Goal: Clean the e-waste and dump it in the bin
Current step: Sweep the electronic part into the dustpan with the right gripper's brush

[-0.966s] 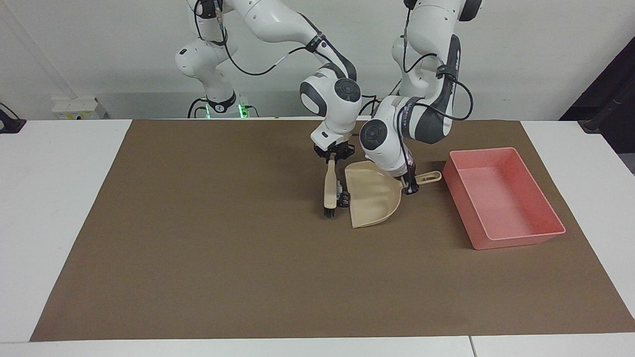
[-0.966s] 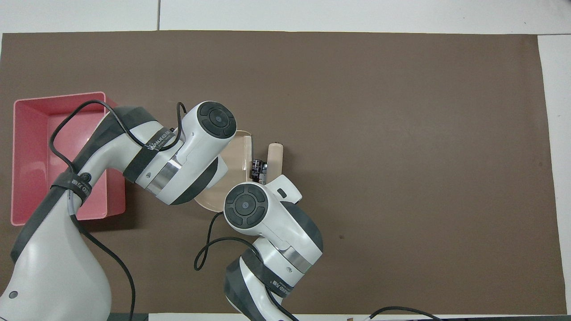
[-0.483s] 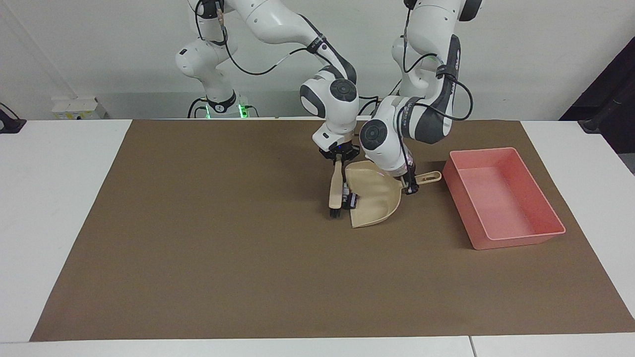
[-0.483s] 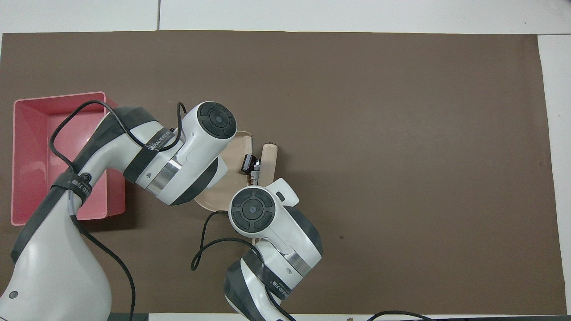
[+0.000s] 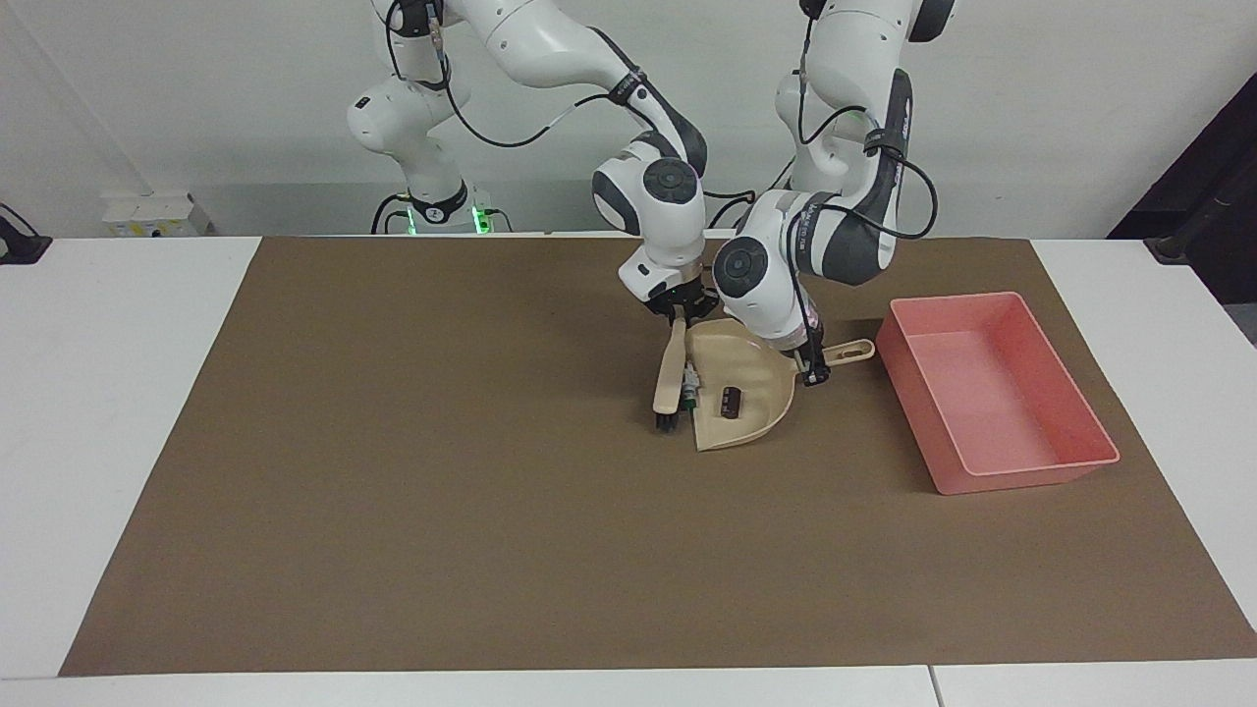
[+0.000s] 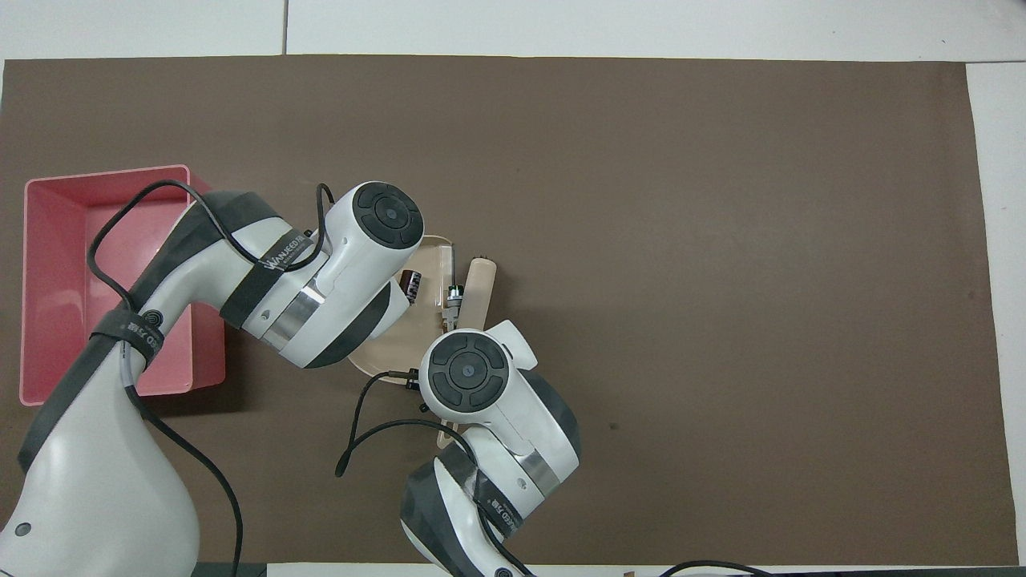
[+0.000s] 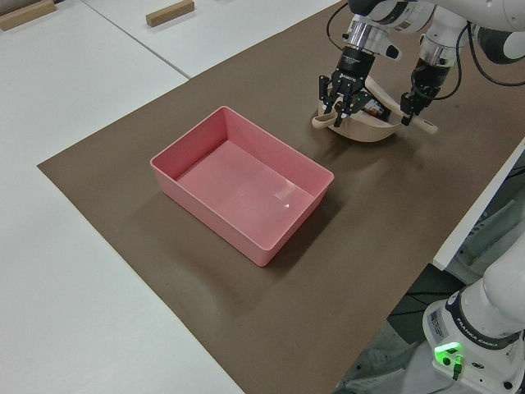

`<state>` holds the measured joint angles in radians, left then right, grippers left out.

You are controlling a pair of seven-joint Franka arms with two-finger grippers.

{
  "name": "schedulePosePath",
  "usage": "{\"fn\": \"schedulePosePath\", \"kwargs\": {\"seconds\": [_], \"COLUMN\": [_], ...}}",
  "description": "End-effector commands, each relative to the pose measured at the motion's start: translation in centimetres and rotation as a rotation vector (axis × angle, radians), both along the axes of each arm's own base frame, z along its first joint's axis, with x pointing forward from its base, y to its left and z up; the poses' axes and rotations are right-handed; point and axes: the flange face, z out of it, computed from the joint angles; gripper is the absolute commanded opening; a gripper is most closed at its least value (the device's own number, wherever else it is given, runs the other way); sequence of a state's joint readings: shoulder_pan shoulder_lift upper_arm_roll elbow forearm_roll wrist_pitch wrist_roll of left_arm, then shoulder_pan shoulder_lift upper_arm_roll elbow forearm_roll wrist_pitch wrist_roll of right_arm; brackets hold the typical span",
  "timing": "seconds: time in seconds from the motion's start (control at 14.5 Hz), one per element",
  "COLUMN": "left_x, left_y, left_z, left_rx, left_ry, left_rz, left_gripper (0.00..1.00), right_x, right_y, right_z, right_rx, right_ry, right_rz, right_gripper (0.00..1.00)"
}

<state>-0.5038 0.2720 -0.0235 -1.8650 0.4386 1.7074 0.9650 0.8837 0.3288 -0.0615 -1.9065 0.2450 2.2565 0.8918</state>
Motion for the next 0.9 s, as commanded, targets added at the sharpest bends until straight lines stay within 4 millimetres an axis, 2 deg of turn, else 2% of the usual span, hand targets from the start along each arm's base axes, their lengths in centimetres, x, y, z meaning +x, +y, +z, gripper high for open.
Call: {"fn": "schedulePosePath", "kwargs": {"seconds": [0.0, 0.55, 0.76, 0.83], "left_x": [-0.6, -0.3, 0.1, 0.1], "left_y": [0.4, 0.9, 1.8, 1.6], "left_z": [0.2, 0.1, 0.1, 0.1], "left_rx": [-0.013, -0.029, -0.044, -0.064], "left_ry": [-0.013, -0.005, 0.003, 0.003], "left_rz": [-0.019, -0.005, 0.013, 0.018], "left_gripper": [0.0, 0.0, 0.0, 0.0], "right_x": [0.2, 0.0, 0.6, 0.7], "right_y": [1.3, 2.2, 3.2, 2.8], "right_z": [1.5, 1.9, 3.3, 3.3], "right_rx": [0.042, 0.075, 0.087, 0.07], "right_ry": [-0.01, -0.005, -0.001, 0.01], "right_rz": [-0.016, -0.032, -0.044, -0.034], "right_gripper": [0.0, 0.0, 0.0, 0.0]}}
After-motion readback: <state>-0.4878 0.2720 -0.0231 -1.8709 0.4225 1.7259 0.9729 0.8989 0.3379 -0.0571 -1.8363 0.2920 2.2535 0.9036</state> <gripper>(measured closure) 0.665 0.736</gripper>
